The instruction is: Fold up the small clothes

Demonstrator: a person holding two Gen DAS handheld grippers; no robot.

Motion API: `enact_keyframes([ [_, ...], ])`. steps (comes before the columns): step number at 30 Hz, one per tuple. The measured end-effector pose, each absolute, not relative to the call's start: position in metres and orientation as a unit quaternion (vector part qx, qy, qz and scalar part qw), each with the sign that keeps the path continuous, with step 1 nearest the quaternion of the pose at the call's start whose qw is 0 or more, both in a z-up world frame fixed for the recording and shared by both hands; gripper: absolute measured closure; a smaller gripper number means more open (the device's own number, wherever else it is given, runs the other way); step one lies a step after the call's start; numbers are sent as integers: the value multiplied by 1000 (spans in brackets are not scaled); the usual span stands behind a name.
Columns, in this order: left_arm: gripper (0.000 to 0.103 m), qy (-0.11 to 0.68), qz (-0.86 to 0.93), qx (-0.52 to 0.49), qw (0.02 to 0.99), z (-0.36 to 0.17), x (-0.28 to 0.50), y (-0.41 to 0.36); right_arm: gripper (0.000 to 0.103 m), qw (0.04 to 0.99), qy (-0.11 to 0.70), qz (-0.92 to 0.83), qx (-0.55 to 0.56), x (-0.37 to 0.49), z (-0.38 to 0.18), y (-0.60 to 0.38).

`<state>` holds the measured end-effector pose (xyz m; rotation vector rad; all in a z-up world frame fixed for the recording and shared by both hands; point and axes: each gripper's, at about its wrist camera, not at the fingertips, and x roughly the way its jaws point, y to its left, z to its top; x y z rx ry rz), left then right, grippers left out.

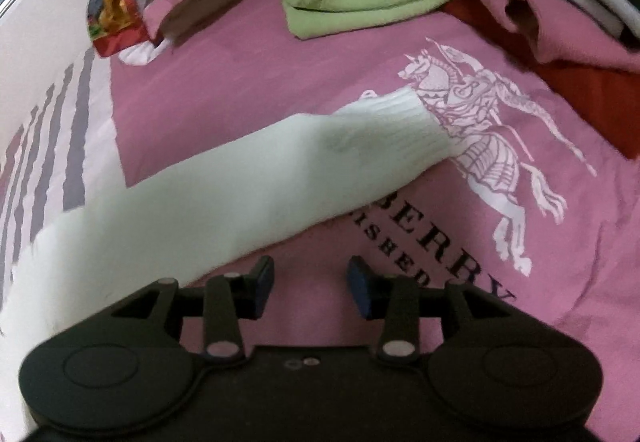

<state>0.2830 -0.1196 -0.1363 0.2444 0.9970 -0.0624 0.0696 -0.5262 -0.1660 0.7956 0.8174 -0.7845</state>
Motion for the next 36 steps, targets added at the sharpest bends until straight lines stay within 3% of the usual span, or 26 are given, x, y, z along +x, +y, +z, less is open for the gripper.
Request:
enact_keyframes([
  [9,0,477,-22,131,869,-148,295,-121,64,759,349,-389,388,88,-176,-558],
  [13,0,480,-19,122,869,-150,300,-118,94,765,326,-401,384,88,-172,-561],
  [16,0,477,-18,118,871,-150,303,-117,97,779,312,-404,365,89,-164,-556],
  [25,0,474,-46,99,874,-146,317,-95,98,848,290,-330,297,147,-128,-503],
  [36,0,484,-65,-28,872,-148,340,-20,98,893,342,-82,281,287,-130,-317],
])
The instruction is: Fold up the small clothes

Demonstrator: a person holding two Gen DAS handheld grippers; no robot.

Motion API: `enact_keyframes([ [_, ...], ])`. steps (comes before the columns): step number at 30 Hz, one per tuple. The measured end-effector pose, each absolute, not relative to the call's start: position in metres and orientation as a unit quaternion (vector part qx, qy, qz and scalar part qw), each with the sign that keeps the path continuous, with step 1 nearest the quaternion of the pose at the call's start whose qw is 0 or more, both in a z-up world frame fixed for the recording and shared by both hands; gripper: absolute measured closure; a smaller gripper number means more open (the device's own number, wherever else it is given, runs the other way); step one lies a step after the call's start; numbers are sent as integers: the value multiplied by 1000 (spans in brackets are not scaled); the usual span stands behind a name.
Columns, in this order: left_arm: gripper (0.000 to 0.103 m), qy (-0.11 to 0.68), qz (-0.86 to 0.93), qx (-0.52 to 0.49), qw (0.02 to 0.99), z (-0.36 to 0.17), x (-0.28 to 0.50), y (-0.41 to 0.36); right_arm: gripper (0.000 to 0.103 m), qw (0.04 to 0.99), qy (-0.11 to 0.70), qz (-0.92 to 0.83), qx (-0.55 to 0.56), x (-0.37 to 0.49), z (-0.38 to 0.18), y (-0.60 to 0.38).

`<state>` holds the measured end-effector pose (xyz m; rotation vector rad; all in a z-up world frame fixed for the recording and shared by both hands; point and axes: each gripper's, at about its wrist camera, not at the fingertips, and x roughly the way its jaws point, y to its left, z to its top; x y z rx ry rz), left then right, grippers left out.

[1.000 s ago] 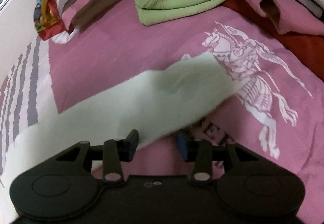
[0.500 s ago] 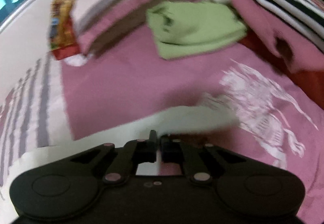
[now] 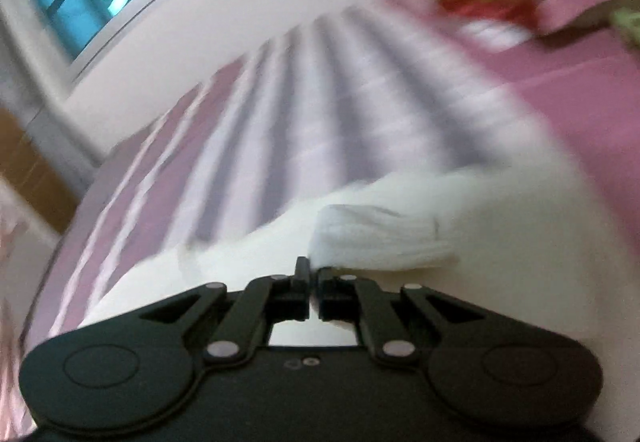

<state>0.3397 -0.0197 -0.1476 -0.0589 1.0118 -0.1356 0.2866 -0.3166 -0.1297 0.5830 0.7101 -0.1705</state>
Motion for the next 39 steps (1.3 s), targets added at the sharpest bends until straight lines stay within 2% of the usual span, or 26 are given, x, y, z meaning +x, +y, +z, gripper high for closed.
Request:
enact_keyframes([
  [2,0,474,-65,-31,878,-149,340,-11,97,885,366,-42,284,303,-142,-287],
  [3,0,467,-73,-35,881,-149,339,-8,89,879,380,-22,288,308,-149,-275],
  [4,0,462,-83,-39,882,-150,338,-7,75,872,394,-12,291,312,-155,-266],
  [6,0,465,-97,-48,879,-153,341,-6,62,864,411,-4,292,315,-163,-254],
  [7,0,470,-103,-56,875,-154,343,-7,59,861,415,1,294,313,-165,-253],
  [13,0,487,-155,-83,856,-161,357,-36,59,874,376,1,306,274,-135,-275],
  [23,0,406,-196,80,889,-160,349,-146,57,877,351,-67,322,216,-128,-347],
  [24,3,401,-193,85,891,-159,350,-153,54,877,349,-70,324,214,-130,-351],
  [25,13,399,-191,87,893,-156,353,-158,51,876,345,-70,330,210,-130,-354],
  [26,38,403,-193,93,890,-158,356,-162,51,875,342,-70,335,210,-132,-358],
  [27,49,415,-198,95,883,-163,360,-167,50,874,340,-70,340,207,-132,-360],
  [35,49,404,-236,107,877,-172,343,-179,49,870,333,-66,358,200,-138,-372],
  [38,40,395,-227,125,881,-178,343,-186,48,870,331,-67,359,198,-140,-373],
  [39,40,397,-220,112,884,-179,346,-185,47,869,332,-68,362,198,-142,-373],
])
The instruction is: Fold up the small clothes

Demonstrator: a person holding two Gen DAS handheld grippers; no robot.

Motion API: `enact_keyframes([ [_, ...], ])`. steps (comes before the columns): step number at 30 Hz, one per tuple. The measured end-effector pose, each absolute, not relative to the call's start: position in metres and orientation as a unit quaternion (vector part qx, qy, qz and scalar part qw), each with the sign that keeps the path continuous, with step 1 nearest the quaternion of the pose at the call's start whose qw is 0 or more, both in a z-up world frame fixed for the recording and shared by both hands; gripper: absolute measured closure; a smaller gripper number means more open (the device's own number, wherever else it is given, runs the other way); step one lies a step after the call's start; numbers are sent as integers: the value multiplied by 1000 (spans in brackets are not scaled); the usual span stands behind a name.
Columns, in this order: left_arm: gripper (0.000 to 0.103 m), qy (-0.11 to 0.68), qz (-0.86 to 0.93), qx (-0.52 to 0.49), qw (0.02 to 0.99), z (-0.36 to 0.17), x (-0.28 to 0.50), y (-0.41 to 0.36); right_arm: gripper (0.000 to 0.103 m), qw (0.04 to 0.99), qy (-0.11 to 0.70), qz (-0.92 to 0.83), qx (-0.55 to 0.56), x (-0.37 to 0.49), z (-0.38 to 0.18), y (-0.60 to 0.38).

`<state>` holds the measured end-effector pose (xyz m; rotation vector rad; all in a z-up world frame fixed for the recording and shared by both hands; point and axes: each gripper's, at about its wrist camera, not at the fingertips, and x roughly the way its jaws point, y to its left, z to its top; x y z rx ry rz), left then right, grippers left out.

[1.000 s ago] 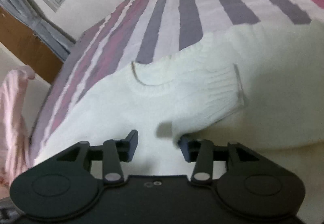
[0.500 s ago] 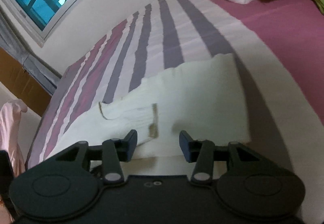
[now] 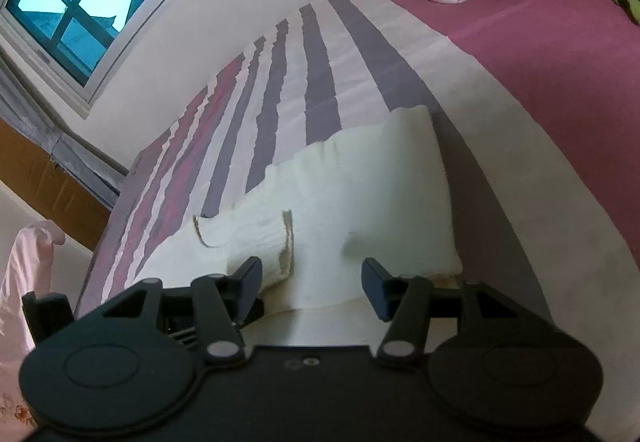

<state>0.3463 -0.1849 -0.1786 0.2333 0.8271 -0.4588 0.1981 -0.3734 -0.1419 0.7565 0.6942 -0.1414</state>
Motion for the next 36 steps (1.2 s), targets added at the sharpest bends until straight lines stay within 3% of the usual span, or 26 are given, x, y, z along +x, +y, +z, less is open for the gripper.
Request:
enact_keyframes([
  [3,44,401,-207,74,889,-179,357,-182,47,867,333,-68,364,199,-145,-374],
  [4,53,397,-199,63,894,-180,359,-179,47,868,333,-69,362,198,-145,-373],
  [5,82,398,-195,49,895,-180,361,-176,47,869,333,-68,360,198,-144,-372],
  [6,92,401,-190,33,895,-180,363,-172,47,869,334,-69,358,198,-144,-372],
  [9,97,384,-176,-2,906,-175,362,-158,47,871,331,-77,354,198,-145,-374],
  [17,97,330,-129,-92,931,-156,363,-87,47,879,322,-86,341,208,-140,-372],
  [26,96,397,-117,-87,906,-195,382,-45,47,880,351,-69,312,247,-152,-343],
  [28,91,401,-117,-105,903,-199,382,-38,47,880,364,-72,296,257,-158,-335],
  [33,29,394,-64,-147,905,-195,379,-5,50,875,399,-89,259,270,-173,-327],
  [36,28,393,-43,-165,903,-194,376,14,50,875,405,-88,252,269,-171,-325],
])
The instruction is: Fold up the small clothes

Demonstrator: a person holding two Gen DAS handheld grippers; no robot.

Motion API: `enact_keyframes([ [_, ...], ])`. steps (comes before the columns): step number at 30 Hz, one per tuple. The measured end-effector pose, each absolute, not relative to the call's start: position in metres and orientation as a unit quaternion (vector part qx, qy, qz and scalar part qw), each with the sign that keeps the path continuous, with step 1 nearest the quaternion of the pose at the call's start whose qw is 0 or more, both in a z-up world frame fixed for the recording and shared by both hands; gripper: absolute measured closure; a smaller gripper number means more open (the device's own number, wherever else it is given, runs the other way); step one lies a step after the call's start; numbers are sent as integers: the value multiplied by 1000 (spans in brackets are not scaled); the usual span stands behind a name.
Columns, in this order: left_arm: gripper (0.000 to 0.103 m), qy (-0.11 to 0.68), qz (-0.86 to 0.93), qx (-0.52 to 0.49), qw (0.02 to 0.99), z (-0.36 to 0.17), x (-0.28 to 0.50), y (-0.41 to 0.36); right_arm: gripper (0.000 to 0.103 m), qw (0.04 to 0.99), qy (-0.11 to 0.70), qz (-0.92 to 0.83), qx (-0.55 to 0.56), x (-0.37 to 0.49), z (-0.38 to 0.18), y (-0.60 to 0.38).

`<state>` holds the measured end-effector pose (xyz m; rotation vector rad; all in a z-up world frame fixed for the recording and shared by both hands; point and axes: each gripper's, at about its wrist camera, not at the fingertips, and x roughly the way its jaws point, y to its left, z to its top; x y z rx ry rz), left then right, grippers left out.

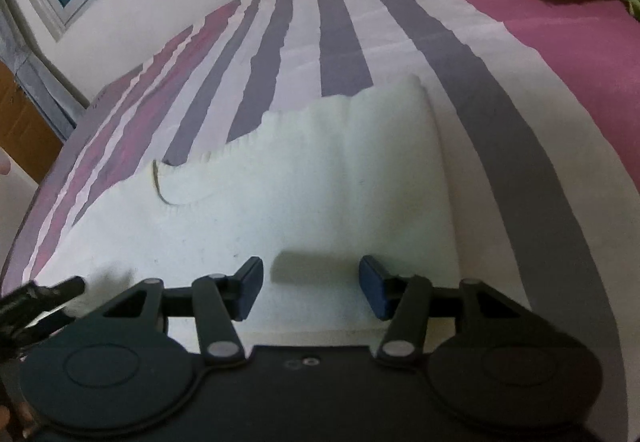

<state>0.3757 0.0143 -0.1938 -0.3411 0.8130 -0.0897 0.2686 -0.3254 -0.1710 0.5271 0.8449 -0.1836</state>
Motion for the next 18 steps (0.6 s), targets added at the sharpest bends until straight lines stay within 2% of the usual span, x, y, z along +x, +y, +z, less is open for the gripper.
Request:
enact_keyframes([
  [7,28,385,-67,-155,907,-190,374,16,48,886,395,-75,232,270,-162,-305],
  [11,28,423,-57,-125,896,-205,391,-4,49,878,421,-82,212,279,-173,-299],
  [14,28,426,-56,-102,897,-200,385,-9,49,883,413,-86,204,274,-160,-294],
  [16,28,431,-56,-109,894,-193,380,-4,44,891,412,-95,166,272,-156,-285],
  [18,28,442,-50,-114,888,-188,375,5,44,881,436,-103,150,277,-162,-282],
])
